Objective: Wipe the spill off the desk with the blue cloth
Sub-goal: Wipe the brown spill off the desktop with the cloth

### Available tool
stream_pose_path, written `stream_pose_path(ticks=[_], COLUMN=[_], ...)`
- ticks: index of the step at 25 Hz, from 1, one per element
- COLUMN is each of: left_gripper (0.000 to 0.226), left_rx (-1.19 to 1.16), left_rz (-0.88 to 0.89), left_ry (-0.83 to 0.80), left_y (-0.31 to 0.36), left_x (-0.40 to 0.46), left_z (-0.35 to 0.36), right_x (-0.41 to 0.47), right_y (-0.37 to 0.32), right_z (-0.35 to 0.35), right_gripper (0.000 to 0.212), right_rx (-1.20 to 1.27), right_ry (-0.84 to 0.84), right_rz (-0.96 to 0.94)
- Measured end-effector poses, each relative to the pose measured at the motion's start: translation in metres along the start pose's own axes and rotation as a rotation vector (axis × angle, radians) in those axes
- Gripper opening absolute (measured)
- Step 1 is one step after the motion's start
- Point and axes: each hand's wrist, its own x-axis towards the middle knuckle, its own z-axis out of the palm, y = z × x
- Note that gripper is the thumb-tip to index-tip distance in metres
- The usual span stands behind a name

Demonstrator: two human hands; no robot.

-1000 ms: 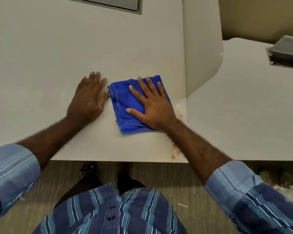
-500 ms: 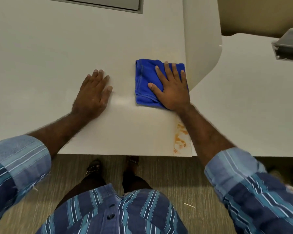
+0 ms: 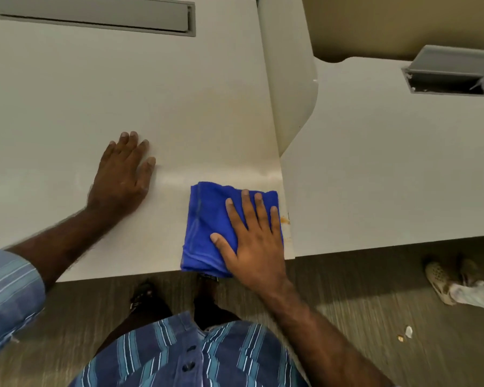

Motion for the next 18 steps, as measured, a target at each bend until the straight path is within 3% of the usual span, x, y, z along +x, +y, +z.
stream_pose_path(ticks=[3,6,10,13,18], left_gripper=[0.055,0.055,0.058,0.062,0.065], left_rx=[0.005,0.013,0.001,0.013,0.014], left_rz=[-0.003,-0.009,-0.016,0.011,0.026], left_ry=[0.025,0.028,0.002,0.011,0.041], left_y=[0.001,0.002,0.000,-0.001,-0.002], left_x=[-0.001,-0.002,-0.002,-0.001,0.000], left_z=[0.002,0.003,0.002,0.002,0.003], right_x=[0.045,0.089,0.038,-0.005,0.064], right_y=[0.018,-0.006,-0.034,-0.016,-0.003], right_z=[-0.011,-0.010,0.004,0.003,-0.010], right_gripper=[0.082,0.084,0.082,0.080,0.075], right_rx=[-0.021,-0.029,-0.012,-0.028,-0.081], right_ry=[-0.013,-0.016,0.036,0.044,0.017], right_rz=[0.119,0.188,0.143,0.194,0.265])
